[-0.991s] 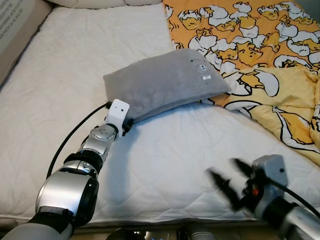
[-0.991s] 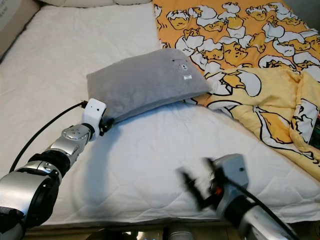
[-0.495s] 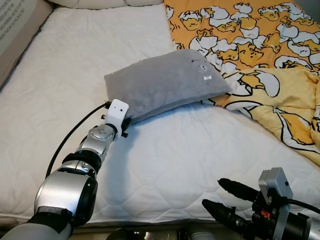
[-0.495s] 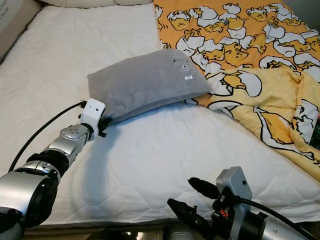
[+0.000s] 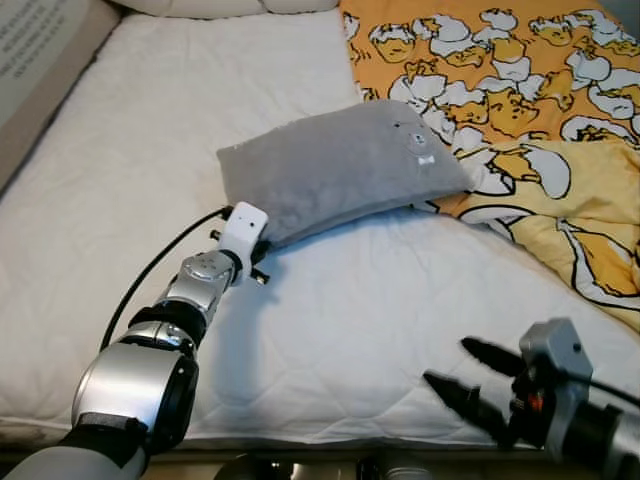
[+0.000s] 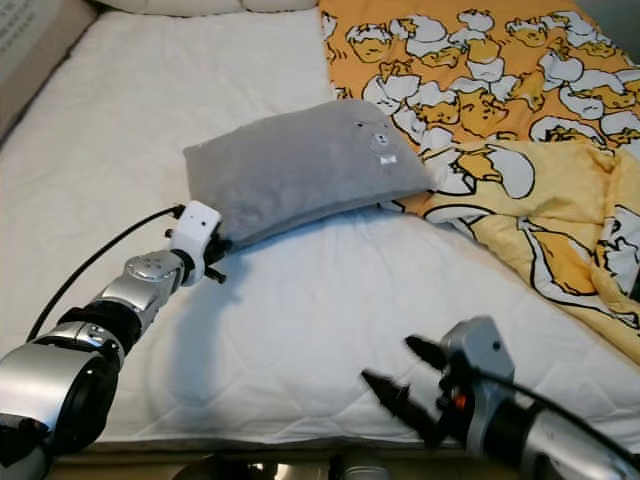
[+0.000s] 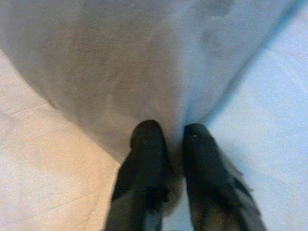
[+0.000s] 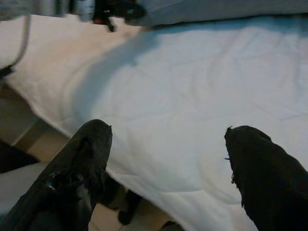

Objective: Clean up the room

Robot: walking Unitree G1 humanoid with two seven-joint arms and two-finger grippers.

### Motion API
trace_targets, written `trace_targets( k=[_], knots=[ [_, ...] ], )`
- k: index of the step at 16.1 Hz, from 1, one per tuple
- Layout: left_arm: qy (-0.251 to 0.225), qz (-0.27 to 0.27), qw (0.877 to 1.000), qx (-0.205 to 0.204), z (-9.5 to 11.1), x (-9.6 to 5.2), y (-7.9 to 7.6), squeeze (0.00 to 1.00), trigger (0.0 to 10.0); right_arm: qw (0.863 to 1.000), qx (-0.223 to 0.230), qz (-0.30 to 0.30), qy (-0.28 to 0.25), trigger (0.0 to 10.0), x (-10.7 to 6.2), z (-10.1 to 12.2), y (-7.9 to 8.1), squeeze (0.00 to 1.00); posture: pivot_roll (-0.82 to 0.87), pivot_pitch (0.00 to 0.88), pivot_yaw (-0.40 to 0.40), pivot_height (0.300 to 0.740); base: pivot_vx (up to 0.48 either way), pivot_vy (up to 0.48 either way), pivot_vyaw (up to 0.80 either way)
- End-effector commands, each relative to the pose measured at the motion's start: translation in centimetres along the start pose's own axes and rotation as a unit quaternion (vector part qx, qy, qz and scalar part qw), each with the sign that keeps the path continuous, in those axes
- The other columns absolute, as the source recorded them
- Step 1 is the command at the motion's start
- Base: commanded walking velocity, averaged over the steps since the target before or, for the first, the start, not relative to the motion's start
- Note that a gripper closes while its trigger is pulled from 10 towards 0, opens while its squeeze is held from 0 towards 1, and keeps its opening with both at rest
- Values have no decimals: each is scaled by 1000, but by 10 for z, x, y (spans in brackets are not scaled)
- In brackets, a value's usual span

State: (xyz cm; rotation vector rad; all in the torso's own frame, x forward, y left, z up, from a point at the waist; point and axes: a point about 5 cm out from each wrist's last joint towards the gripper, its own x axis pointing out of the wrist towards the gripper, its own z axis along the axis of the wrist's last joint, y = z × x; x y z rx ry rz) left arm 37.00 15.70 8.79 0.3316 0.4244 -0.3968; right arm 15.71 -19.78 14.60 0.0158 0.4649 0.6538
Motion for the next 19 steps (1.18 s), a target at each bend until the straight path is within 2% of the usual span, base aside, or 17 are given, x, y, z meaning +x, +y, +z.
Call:
trace_targets(
  k=[1, 2, 3, 4, 5, 6, 7, 10, 11, 13, 14, 16, 17, 18, 19],
  knots=[
    [5, -22, 1000, 10, -1, 1, -7, 0, 0, 1000, -5, -8, 3, 10000, 0, -1, -1, 0, -344, 113, 39, 740, 0, 0, 0],
    [2, -50, 999, 20, 0, 2, -11, 0, 0, 1000, -8, -12, -2, 10000, 4, 1, -5, 0, -338, 96, 42, 740, 0, 0, 0],
    [-5, -102, 994, 38, 1, 2, -20, 0, 0, 999, -24, -45, -15, 10000, 16, 4, -17, 0, -314, 50, 57, 740, 0, 0, 0],
    [-6, -120, 992, 45, 1, 2, -23, 0, 0, 997, -36, -70, -18, 10000, 21, 5, -24, 0, -314, 50, 57, 740, 0, 0, 0],
    [-6, -120, 992, 45, 1, 2, -23, 0, 0, 997, -36, -70, -18, 10000, 21, 5, -24, 0, -314, 50, 57, 740, 0, 0, 0],
    [-14, -146, 988, 55, 1, 0, -23, 0, 0, 991, -45, -123, -23, 10000, 32, 5, -40, 0, -283, 0, 73, 740, 0, 0, 0],
    [-26, -173, 983, 60, 2, -4, -21, 0, 0, 983, -41, -176, -40, 10000, 47, 7, -57, 0, -253, 0, 82, 740, 0, 0, 0],
    [-44, -216, 973, 76, 8, -9, -17, 0, 0, 974, -33, -221, -48, 10000, 63, 8, -73, 0, -209, 0, 81, 740, 0, 0, 0],
    [-61, -268, 956, 101, 15, -15, -15, 0, 0, 964, -34, -263, -35, 10000, 78, 5, -89, 0, -164, 0, 77, 740, 0, 0, 0],
    [-72, -308, 941, 122, 20, -21, -16, 0, 0, 954, -39, -296, -20, 10000, 92, 3, -103, 0, -146, 0, 75, 740, 0, 0, 0],
    [-83, -325, 933, 128, 18, -26, -22, 0, 0, 950, -30, -310, -15, 10000, 102, 1, -111, 0, -116, 0, 62, 740, 0, 0, 0],
    [-95, -328, 931, 128, 16, -28, -29, 0, 0, 950, -22, -311, -14, 10000, 108, 2, -115, 0, -100, 0, 50, 740, 0, 0, 0],
    [-114, -312, 935, 125, 17, -29, -33, 0, 0, 954, -7, -300, -31, 10000, 112, 5, -113, 0, -87, 0, 42, 740, 0, 0, 0],
    [-134, -250, 955, 85, 19, -26, -28, 0, 0, 957, 5, -286, -46, 10000, 115, 7, -110, 0, -81, 0, 38, 740, 0, 0, 0],
    [-138, -198, 969, 59, 18, -23, -23, 0, 10000, 957, 5, -285, -50, 10000, 117, 5, -108, 0, -82, 0, 34, 740, 0, 0, 0]
  ],
)
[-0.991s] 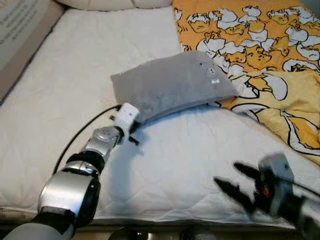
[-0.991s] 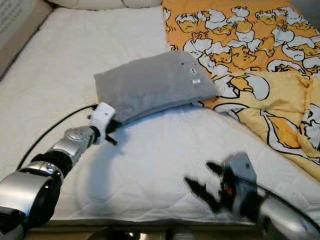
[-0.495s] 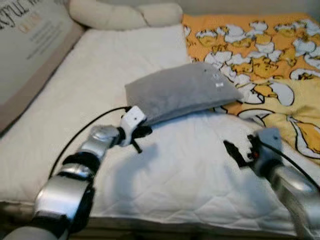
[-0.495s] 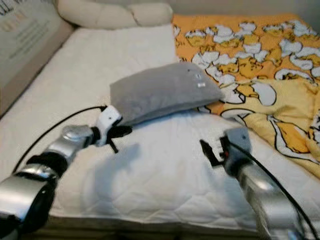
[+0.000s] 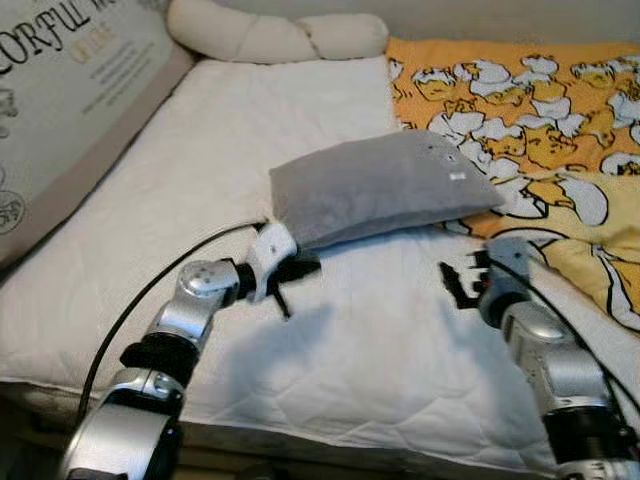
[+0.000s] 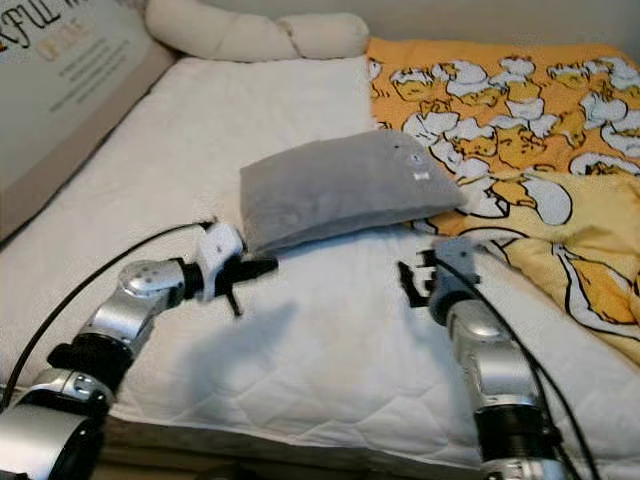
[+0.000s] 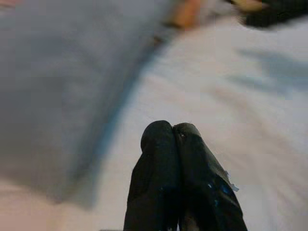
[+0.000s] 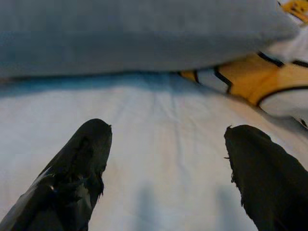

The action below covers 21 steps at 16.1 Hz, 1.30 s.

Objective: Clean up the room

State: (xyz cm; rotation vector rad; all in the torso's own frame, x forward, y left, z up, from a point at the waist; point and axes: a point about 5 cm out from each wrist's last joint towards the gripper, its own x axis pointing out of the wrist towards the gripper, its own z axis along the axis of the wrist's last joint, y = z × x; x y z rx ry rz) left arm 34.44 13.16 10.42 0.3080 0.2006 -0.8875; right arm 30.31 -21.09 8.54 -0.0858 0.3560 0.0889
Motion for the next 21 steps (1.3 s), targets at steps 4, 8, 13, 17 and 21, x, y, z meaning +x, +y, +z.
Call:
trace_targets(
  k=[4, 8, 13, 17, 21],
  knots=[
    [2, 123, 992, -36, -5, -3, 16, 1000, 10000, 998, 12, 39, -37, 10000, -14, -4, 5, 0, -132, 0, 55, 740, 0, 0, 0],
    [18, 114, 993, -34, -5, 10, 12, 1000, 10000, 989, -29, 134, -59, 10000, -62, 8, 3, 0, -237, 0, 93, 740, 0, 0, 0],
    [40, 109, 993, 0, -6, 12, 14, 1000, 10000, 968, -72, 238, -35, 10000, -101, 23, 8, 0, -261, 0, 79, 740, 0, 0, 0],
    [56, 113, 992, -9, -15, 6, 17, 1000, 10000, 958, -75, 278, -15, 10000, -126, 25, 24, 0, -285, 47, 82, 740, 0, 0, 0],
    [48, 128, 990, -29, -12, 11, 16, 1000, 10000, 958, -58, 280, -6, 10000, -140, 29, 35, 0, -282, 111, 71, 740, 0, 0, 0]
  ],
)
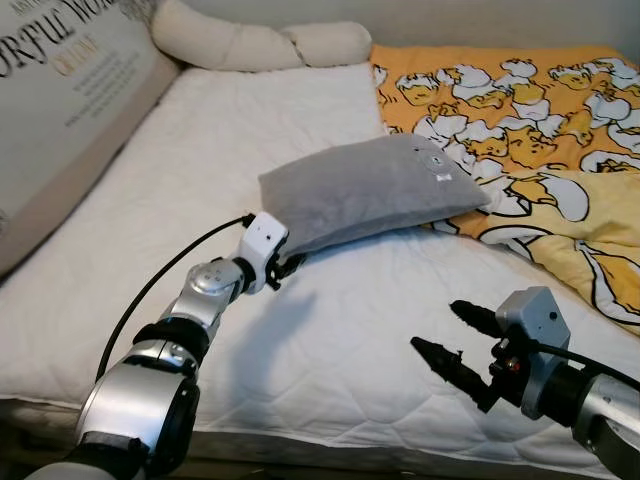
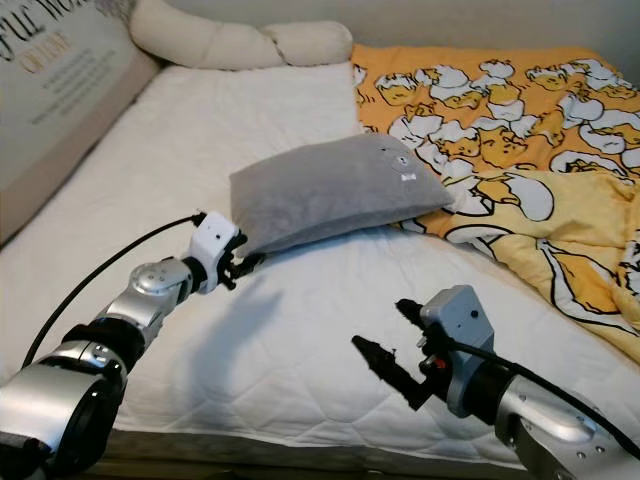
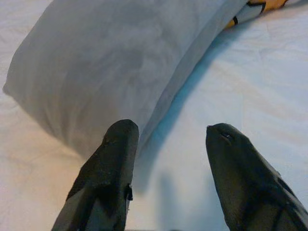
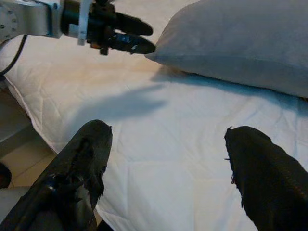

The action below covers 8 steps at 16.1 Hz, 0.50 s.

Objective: Clean up the room

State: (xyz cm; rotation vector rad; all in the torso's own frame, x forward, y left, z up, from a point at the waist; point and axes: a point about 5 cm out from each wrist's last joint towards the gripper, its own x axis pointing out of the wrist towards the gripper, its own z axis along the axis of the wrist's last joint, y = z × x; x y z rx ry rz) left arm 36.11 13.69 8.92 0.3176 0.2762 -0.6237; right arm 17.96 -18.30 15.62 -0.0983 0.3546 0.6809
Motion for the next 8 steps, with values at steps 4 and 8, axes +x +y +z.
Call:
trace_targets(
  k=[4, 8],
  knots=[
    [15, 30, 999, -13, 1, 2, 4, 1000, 10000, 1000, 10, -11, 5, 10000, -8, 6, 6, 0, -296, 152, 51, 740, 0, 0, 0],
    [37, 80, 996, -12, -4, 1, 10, 1000, 10000, 999, 13, -34, 13, 10000, -18, 7, 6, 0, -323, 198, 55, 740, 0, 0, 0]
  ],
)
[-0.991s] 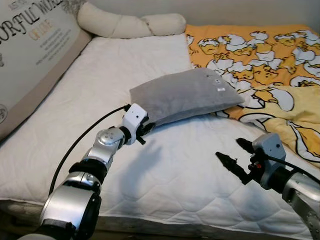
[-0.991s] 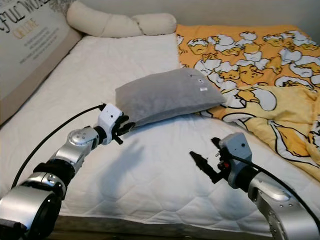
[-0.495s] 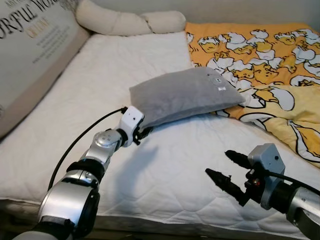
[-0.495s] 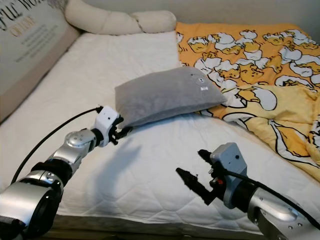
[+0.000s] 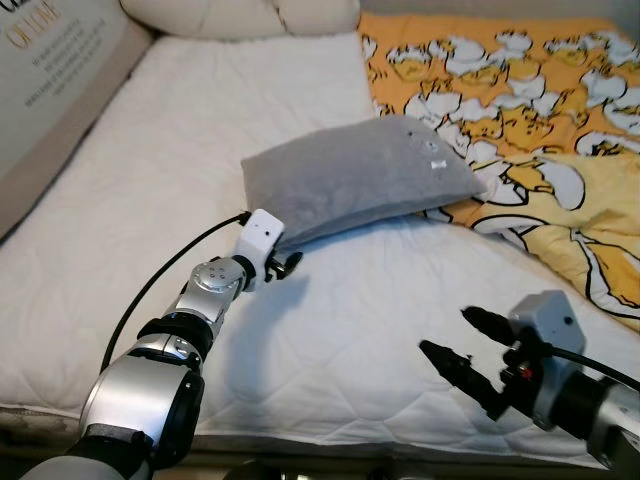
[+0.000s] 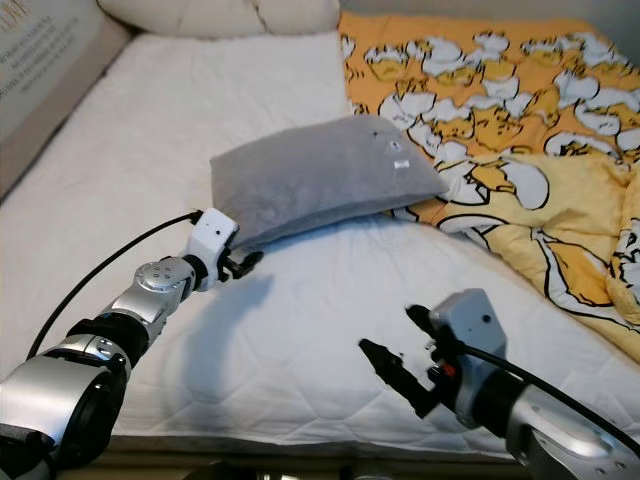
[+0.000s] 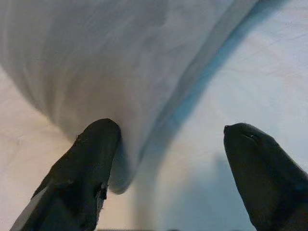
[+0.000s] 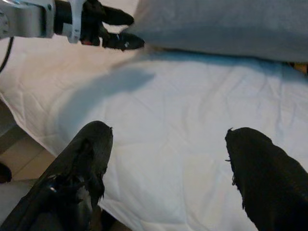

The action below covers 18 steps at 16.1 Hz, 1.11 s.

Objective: Clean up the room

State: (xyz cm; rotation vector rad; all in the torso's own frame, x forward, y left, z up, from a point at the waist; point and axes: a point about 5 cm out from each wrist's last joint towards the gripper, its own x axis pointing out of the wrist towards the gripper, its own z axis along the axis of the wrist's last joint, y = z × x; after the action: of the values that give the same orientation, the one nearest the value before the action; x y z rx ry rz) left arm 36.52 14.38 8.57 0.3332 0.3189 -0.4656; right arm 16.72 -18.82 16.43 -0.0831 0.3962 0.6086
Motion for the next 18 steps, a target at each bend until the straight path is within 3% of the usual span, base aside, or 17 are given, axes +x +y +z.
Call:
trace_targets(
  k=[1, 6, 11, 12, 13, 16, 18],
  knots=[
    [5, 20, 1000, 3, 3, 0, 5, 1000, 10000, 1000, -6, -5, -4, 10000, -5, 5, 2, 0, -326, 203, 51, 740, 0, 0, 0],
    [14, 122, 992, 18, 6, -4, 25, 1000, 10000, 1000, -1, 6, 9, 10000, -10, 4, 10, 0, -327, 218, 47, 740, 0, 0, 0],
    [33, 111, 993, 2, 0, -3, 22, 1000, 10000, 1000, 5, 9, 7, 10000, -16, 7, 20, 0, -354, 245, 61, 740, 0, 0, 0],
    [32, 116, 993, 0, 2, -3, 23, 843, 10000, 1000, 5, 8, 6, 10000, -17, 7, 21, 0, -358, 247, 62, 740, 0, 0, 0],
    [31, 121, 992, -3, 4, -3, 25, 0, 10000, 1000, 6, 6, 4, 10000, -18, 8, 21, 0, -359, 248, 62, 740, 0, 0, 0],
    [8, 108, 994, -33, 13, 0, 23, 0, 10000, 1000, 10, 5, 2, 10000, -18, 7, 25, 0, -361, 241, 66, 740, 0, 0, 0],
    [-2, 94, 995, -26, 19, 3, 19, 0, 10000, 1000, 13, 4, -2, 10000, -17, 8, 26, 0, -357, 228, 68, 740, 0, 0, 0]
  ],
)
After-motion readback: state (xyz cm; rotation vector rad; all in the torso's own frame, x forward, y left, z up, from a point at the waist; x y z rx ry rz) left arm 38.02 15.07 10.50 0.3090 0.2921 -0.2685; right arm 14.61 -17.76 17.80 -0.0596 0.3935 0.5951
